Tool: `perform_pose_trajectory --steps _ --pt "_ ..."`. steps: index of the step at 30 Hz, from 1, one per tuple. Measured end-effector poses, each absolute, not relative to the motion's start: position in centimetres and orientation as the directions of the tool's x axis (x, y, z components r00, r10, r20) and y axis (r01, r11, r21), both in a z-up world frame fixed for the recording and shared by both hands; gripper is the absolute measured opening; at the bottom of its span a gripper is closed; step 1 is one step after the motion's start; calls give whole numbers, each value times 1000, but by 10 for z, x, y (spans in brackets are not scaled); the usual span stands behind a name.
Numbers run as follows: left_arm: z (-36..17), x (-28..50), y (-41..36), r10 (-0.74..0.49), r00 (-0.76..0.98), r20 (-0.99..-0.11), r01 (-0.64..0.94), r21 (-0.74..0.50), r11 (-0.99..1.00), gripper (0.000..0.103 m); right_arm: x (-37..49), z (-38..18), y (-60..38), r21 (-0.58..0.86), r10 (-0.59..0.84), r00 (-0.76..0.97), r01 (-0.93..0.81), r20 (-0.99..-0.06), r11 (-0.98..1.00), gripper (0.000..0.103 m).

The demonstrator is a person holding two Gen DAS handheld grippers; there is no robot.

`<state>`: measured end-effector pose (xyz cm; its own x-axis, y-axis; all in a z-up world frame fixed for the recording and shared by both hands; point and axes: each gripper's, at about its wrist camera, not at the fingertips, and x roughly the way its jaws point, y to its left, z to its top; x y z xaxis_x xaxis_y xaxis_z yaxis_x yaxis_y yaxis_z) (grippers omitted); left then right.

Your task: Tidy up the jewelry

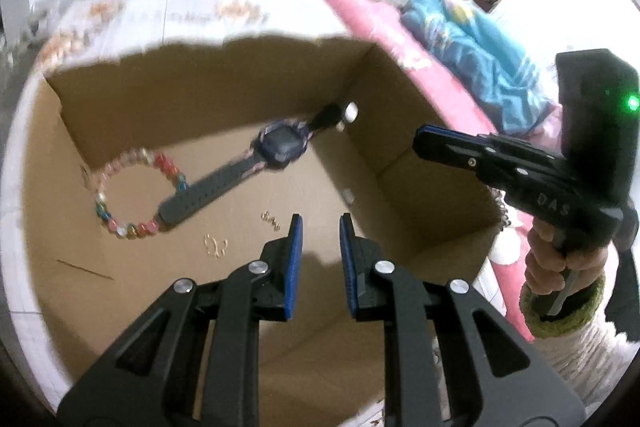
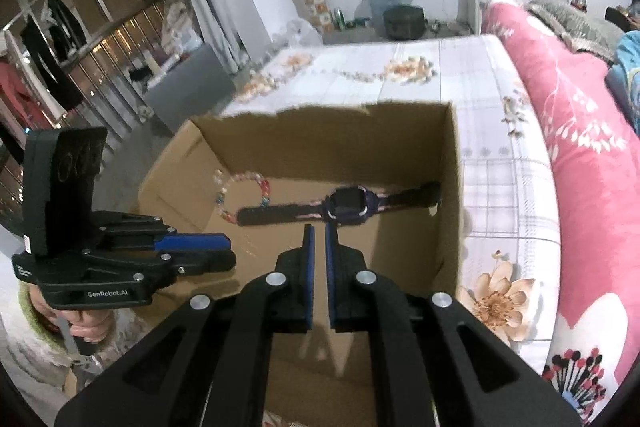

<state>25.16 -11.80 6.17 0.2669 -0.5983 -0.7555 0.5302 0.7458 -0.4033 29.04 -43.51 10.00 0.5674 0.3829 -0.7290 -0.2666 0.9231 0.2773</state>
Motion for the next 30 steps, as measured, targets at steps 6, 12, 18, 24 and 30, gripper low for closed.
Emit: perform_pose_trajectory --steps 6,12,18,24,30 --pt "95 198 -94 -643 398 -654 620 -325 715 34 233 126 -453 301 415 659 -286 -627 910 11" --pt "100 136 -64 -683 444 -580 656 -309 689 45 153 132 -466 265 371 730 -263 -574 928 24" --pt "80 90 -52 -700 431 -569 678 -307 668 52 103 97 -467 316 369 688 -210 -625 925 24" --pt "29 67 -77 -635 400 -661 677 -254 691 52 103 41 -452 326 347 606 -149 -716 934 24" --pt "0 61 -116 -551 446 -706 711 -94 696 40 116 -1 -426 249 274 555 -122 -786 961 24"
